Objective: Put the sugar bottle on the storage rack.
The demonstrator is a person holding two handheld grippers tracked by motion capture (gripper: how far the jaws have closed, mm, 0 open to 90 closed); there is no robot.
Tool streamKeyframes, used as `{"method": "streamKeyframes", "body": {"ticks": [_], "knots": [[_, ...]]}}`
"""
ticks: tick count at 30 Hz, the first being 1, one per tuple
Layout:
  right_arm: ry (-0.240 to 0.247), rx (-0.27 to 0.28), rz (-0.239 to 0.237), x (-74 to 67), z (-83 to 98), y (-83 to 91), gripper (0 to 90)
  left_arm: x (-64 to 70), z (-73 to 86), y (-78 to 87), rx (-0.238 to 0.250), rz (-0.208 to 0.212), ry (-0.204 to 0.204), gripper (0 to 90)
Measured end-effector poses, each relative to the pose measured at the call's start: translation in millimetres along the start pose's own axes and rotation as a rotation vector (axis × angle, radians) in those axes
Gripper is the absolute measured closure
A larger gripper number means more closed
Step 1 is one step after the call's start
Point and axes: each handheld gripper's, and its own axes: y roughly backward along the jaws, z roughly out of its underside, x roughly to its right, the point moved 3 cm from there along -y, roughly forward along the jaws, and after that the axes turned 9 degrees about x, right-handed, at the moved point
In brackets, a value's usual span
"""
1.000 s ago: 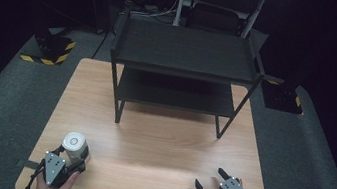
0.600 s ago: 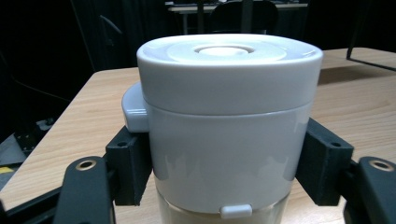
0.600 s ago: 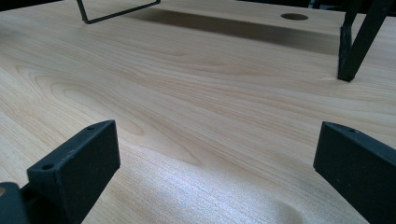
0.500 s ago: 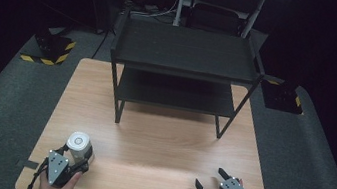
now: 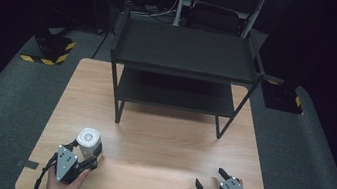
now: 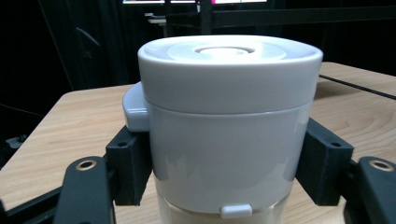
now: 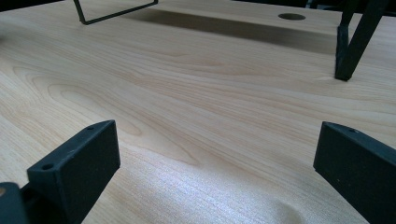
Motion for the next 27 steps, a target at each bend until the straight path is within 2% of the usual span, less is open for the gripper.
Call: {"method": "streamKeyframes", "body": {"ticks": [12,24,27], "knots": [[-0.001,0.001,0.001,-0.1,0.1,0.1,0.1,13.6,-28.0,-25.3,-0.003,0.062,0.014,30.6],[-0.006,0.003,-0.002,1.0,0.4,0.3,0.1,29.4,-55.1,-62.3,-0.011,0.101,0.035,30.6],[-0.001,0.006,-0.005,0.9,0.9,0.4,0.1,32.1,-64.0,-73.8,-0.013,0.109,0.030,30.6]]}}
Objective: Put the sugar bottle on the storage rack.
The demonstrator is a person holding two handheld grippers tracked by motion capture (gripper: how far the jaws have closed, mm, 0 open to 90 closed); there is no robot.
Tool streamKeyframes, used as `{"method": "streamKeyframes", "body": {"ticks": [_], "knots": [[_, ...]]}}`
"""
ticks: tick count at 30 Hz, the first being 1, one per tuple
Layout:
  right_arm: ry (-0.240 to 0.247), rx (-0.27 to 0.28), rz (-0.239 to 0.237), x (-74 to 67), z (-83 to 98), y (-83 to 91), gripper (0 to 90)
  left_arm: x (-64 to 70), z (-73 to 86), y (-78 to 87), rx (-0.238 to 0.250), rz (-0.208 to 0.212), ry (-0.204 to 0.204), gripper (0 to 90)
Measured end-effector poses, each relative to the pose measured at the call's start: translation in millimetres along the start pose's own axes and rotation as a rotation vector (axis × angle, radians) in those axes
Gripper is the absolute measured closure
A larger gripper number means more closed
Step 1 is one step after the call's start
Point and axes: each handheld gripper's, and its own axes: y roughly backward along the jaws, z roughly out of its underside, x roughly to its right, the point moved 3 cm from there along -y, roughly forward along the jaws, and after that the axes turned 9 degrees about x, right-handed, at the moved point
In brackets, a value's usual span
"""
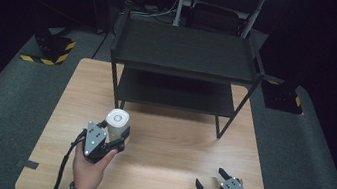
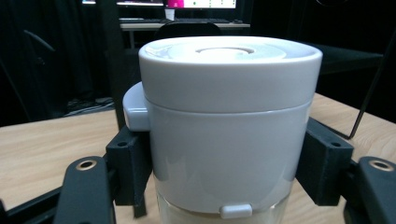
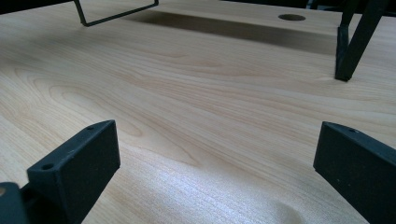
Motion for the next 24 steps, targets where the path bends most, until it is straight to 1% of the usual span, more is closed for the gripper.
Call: {"method": "streamKeyframes", "body": {"ticks": [2,3,8,13,16,17,18,19,21,22,24], "knots": [[0.002,0.000,-0.001,-0.1,0.0,0.0,0.1,1.7,-7.9,-10.0,0.005,0.006,0.001,30.6],[0.002,0.000,-0.001,-0.1,0.0,0.0,0.1,1.7,-7.9,-10.0,0.005,0.006,0.001,30.6],[0.000,0.001,-0.004,0.5,0.1,0.1,0.1,5.5,-24.9,-28.7,0.010,0.011,-0.002,30.6],[0.004,0.000,-0.006,0.7,0.1,0.1,0.1,8.4,-36.1,-42.7,0.029,0.013,-0.001,30.6],[0.002,0.002,-0.010,1.3,0.3,0.3,0.1,12.0,-45.9,-54.7,0.047,0.015,-0.010,30.6],[0.002,0.002,-0.010,1.3,0.3,0.3,0.1,12.0,-45.9,-54.7,0.047,0.015,-0.010,30.7],[0.003,0.002,-0.012,1.6,0.3,0.4,0.1,14.1,-49.7,-60.2,0.054,0.015,-0.014,30.7],[0.003,0.002,-0.012,1.6,0.3,0.4,0.1,14.1,-49.7,-60.2,0.054,0.015,-0.014,30.6],[0.002,0.003,-0.014,1.9,0.5,0.5,0.1,15.8,-53.3,-66.5,0.056,0.016,-0.019,30.7],[0.002,0.005,-0.015,2.0,0.7,0.6,0.1,16.8,-56.2,-74.1,0.061,0.017,-0.019,30.7],[0.002,0.006,-0.016,2.1,0.8,0.7,0.1,17.4,-57.7,-77.3,0.062,0.016,-0.023,30.6]]}}
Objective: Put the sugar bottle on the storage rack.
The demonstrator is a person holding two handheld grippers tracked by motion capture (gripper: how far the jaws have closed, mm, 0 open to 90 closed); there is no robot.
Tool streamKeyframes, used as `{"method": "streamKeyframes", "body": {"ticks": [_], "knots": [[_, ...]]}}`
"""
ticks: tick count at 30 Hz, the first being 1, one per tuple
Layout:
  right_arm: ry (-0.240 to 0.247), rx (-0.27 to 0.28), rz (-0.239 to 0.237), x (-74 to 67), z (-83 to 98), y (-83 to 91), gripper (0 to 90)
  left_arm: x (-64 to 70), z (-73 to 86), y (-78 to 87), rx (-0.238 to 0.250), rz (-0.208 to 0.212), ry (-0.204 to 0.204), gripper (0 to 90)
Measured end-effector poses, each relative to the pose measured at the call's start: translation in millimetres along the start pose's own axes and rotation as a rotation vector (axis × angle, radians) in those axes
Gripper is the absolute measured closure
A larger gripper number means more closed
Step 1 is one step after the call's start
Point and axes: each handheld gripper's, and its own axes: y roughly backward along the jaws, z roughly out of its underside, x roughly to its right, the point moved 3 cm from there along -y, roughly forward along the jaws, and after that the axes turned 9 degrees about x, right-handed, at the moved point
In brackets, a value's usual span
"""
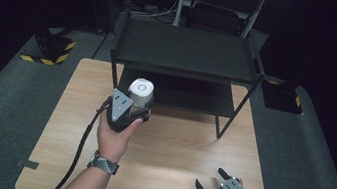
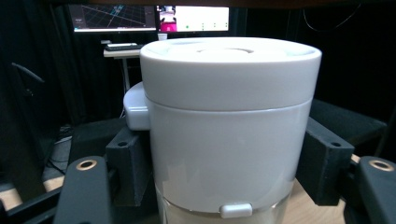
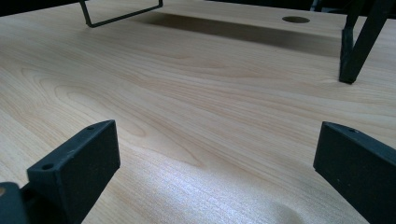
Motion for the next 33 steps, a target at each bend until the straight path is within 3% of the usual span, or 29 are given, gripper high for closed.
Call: {"method": "streamKeyframes", "body": {"ticks": [10,24,33], "knots": [[-0.003,0.007,-0.007,1.4,1.0,0.6,0.1,3.2,-6.2,-31.8,0.007,-0.015,-0.016,30.7],[-0.009,0.013,-0.014,2.6,1.9,1.4,0.1,5.4,2.1,-75.9,0.009,-0.053,-0.033,30.6],[-0.012,0.018,-0.018,3.4,2.6,1.7,0.2,5.4,9.5,-87.5,0.008,-0.081,-0.017,30.6]]}}
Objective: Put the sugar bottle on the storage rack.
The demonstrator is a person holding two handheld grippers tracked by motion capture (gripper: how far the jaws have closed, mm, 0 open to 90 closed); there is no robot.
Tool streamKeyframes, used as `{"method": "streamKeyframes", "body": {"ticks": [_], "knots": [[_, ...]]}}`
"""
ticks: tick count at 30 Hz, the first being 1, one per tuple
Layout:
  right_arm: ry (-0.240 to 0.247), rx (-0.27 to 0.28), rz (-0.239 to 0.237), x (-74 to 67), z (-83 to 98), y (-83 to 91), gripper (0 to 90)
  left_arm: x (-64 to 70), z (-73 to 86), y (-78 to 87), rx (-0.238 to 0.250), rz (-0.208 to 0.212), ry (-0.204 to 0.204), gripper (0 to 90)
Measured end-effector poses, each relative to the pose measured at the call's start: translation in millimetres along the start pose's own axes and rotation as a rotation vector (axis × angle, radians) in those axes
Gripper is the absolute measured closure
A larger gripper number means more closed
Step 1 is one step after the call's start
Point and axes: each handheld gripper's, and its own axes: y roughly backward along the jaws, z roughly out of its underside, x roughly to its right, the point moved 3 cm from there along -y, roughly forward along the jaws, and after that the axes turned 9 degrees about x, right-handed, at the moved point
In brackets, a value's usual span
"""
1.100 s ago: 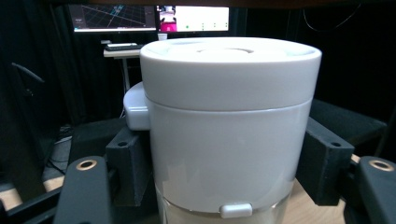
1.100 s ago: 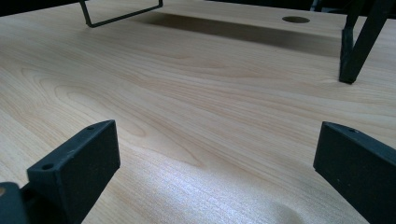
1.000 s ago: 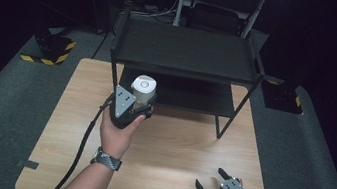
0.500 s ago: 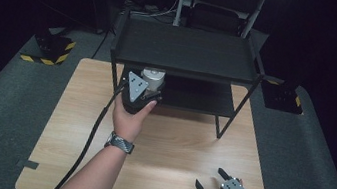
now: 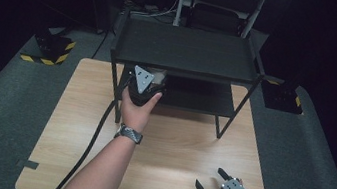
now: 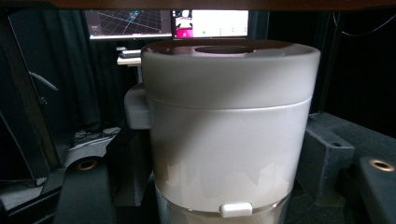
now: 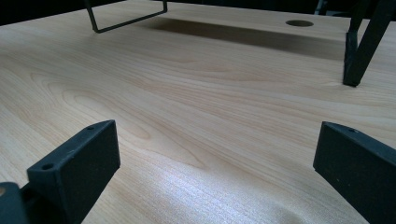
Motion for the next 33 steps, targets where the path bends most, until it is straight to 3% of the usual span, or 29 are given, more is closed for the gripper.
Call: {"method": "streamKeyframes", "body": {"ticks": [13,18,21,27,29,33], "knots": [[0.002,0.003,0.002,-0.2,0.5,0.0,0.2,-0.1,4.0,-1.0,-0.006,0.000,0.005,30.1],[0.001,0.003,0.003,-0.4,0.4,0.0,0.2,-2.8,2.1,-1.6,-0.034,0.005,0.020,29.1],[0.002,0.003,0.003,-0.3,0.4,0.0,0.2,-4.7,2.7,-0.2,-0.041,0.004,0.048,21.3],[0.002,0.003,0.002,-0.3,0.4,-0.1,0.2,-5.6,6.0,8.7,-0.028,0.002,0.048,6.0],[0.002,0.003,0.003,-0.3,0.3,-0.1,0.2,-8.3,8.9,13.7,-0.005,0.030,0.049,4.7],[0.003,0.000,0.004,-0.8,0.0,-0.3,0.2,-8.0,13.0,23.5,0.020,0.044,0.050,2.0]]}}
